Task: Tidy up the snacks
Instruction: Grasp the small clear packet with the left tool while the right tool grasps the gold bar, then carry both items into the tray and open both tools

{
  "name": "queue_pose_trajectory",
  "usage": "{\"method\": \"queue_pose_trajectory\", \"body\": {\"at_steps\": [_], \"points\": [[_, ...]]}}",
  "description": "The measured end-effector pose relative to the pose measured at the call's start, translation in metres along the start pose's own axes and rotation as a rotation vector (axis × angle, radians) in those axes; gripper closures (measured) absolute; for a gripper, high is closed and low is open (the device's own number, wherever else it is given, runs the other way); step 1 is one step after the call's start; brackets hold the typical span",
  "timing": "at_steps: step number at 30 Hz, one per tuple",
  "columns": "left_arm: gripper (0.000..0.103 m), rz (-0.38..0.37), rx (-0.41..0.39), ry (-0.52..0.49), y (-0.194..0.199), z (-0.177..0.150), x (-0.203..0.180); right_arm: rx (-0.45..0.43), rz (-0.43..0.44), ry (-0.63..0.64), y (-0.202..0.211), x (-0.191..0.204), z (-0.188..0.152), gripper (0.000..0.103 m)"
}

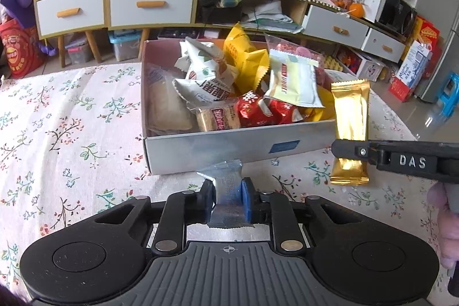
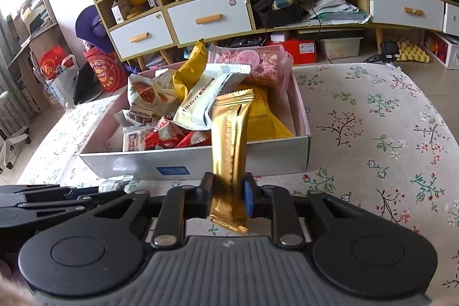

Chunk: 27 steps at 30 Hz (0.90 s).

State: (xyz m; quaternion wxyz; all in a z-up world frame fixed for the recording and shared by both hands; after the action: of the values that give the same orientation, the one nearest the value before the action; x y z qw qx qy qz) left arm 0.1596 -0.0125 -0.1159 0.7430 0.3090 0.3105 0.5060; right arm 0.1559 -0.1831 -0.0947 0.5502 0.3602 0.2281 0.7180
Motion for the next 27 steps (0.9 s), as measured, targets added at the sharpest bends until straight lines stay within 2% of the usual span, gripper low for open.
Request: {"method": "queue_pose_trajectory", "body": {"at_steps": [1,7,17,21,27], "points": [[0.086,0.0,-0.001,-0.007,0.001,0.0,-0.001,-0.001,0.005,-0.004,0.001,0.0,0.0,0.094],[0.087,-0.011,-0.003,-0.024,0.01,-0.001,-0.004,-0.005,0.014,-0.032,0.003,-0.002,0.002,0.094],[0.087,-0.033,-0.067,-0.074,0.041,-0.003,-0.008,-0.048,0.029,-0.03,0.022,0.003,0.007,0.094],[0.087,-0.025,-0.113,-0.045,0.054,0.008,0.001,-0.078,0.016,-0.032,0.026,0.004,0.014,0.094],[0.087,0.013,-0.168,-0.006,0.057,0.035,0.011,-0.138,-0.047,-0.053,0.025,-0.002,0.036,0.094]]}}
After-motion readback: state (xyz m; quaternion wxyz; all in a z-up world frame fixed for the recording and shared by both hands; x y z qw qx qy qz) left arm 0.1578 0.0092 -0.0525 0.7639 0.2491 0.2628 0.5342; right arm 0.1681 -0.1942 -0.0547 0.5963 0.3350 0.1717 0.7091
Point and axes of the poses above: each gripper's, at about its wrist camera, not at the fingertips, and y roughly against the way its jaws point, x to its left, z to its top, the point moved 6 cm from there along -y, roughly the way its jaws point, and after that the axes turned 7 degrees about x, right-handed, at the moved point
